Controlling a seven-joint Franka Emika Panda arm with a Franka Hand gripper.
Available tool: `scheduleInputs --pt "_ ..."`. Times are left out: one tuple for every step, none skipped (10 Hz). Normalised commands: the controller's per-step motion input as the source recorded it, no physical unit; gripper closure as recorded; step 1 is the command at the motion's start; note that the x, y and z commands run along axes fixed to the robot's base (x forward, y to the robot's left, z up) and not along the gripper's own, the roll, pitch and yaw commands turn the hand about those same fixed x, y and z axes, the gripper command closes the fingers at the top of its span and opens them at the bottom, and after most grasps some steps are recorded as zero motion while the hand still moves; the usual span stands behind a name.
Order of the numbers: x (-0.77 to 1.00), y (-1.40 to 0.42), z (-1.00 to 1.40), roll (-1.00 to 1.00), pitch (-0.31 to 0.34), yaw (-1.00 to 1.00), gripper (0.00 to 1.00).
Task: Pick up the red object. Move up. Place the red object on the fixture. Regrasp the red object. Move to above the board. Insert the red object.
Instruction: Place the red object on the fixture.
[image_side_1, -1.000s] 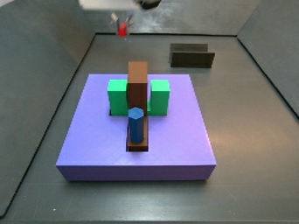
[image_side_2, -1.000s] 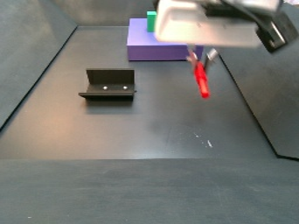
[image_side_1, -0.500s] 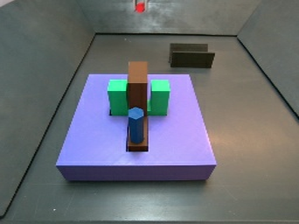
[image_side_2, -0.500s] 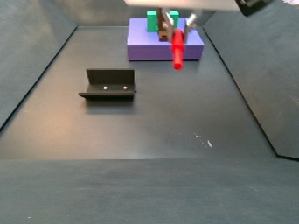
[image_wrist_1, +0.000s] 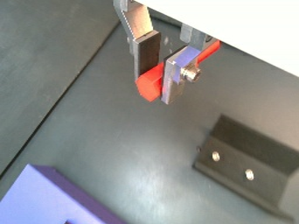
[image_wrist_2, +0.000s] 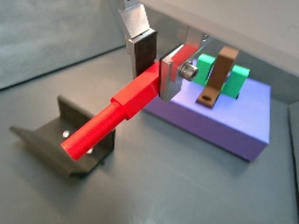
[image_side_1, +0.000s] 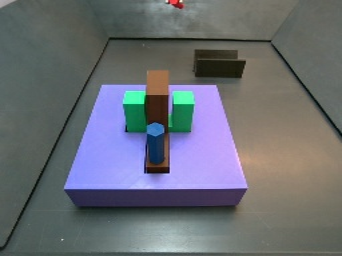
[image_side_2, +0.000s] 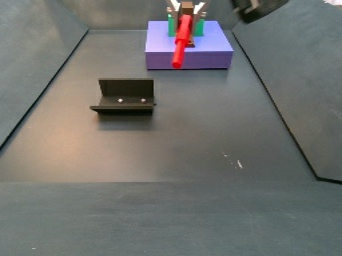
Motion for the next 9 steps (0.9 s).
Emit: scheduleInputs --pt "0.85 0.0 0.0 -0.92 0.0 -0.23 1.0" --pt "0.93 0.0 0.0 -0.82 0.02 -0.21 1.0" --pt "0.92 -0.02 0.0 -0.7 0.177 -0.2 1.0" --pt "0.65 -0.04 -0.12 -0.17 0.4 -0.23 1.0" --pt "0.06 -0.01 -0.03 -0.08 0.0 -0.04 1.0" --pt "0.0 0.0 -0.04 0.0 0.0 0.0 1.0" --pt "0.27 0.0 -0.14 -0.01 0.04 0.0 1.0" --pt "0.43 0.0 -0.19 -0.07 0.063 0.0 1.0" --pt "0.91 -0.14 -0.22 -0.1 0.203 0.0 1.0"
